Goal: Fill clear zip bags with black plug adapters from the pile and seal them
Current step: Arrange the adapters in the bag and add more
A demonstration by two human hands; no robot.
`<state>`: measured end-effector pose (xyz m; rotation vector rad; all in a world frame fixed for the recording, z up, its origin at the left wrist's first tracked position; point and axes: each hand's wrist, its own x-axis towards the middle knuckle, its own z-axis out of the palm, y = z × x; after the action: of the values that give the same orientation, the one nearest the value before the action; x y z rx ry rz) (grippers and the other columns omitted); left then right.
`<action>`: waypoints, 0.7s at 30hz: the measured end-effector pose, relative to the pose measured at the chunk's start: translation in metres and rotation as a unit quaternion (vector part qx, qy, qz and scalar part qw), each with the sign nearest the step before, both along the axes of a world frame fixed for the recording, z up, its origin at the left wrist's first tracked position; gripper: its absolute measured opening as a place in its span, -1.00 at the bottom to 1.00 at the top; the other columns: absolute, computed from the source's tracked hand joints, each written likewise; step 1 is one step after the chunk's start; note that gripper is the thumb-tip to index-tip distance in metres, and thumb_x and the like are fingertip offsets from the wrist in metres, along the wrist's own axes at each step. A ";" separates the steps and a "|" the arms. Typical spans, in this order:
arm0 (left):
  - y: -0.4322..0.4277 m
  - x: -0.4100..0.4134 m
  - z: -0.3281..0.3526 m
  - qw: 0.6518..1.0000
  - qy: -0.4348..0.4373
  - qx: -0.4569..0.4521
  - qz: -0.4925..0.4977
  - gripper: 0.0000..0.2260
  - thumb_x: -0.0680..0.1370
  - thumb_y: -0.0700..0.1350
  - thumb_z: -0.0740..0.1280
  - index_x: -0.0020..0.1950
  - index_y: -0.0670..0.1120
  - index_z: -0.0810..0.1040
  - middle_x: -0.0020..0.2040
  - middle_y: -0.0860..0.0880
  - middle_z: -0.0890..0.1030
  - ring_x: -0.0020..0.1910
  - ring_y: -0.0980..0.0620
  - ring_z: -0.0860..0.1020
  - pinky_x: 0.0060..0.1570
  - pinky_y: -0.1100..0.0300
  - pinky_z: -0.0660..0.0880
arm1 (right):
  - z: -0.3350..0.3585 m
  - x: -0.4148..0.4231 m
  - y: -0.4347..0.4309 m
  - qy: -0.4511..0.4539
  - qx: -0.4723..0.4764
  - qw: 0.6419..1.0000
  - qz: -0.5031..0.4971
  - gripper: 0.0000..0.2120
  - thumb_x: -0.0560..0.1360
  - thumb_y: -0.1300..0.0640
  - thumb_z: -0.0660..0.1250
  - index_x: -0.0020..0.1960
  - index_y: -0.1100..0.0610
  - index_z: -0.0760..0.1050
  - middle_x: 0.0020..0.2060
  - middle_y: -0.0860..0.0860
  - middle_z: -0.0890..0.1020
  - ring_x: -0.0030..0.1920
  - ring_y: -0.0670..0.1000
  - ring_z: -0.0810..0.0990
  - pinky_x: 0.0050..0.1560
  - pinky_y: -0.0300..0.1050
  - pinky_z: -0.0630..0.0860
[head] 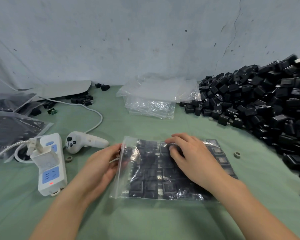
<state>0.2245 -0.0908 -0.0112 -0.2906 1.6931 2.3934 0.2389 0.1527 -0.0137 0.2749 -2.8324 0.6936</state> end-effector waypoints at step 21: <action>0.022 0.012 -0.001 0.990 0.052 -0.125 0.024 -0.84 0.62 -0.20 0.30 0.13 -0.18 0.64 0.04 -0.11 0.72 0.11 -0.07 0.66 0.22 0.06 0.54 | 0.000 0.003 -0.004 -0.018 0.064 0.998 0.019 -0.62 0.68 -0.11 0.05 0.46 -0.13 0.37 0.41 -0.16 0.40 0.42 -0.04 0.29 0.50 -0.07 0.15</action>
<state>0.2369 -0.0687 -0.0126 -0.2494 2.0612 2.2638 0.2418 0.1490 -0.0137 0.3398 -2.9176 0.5310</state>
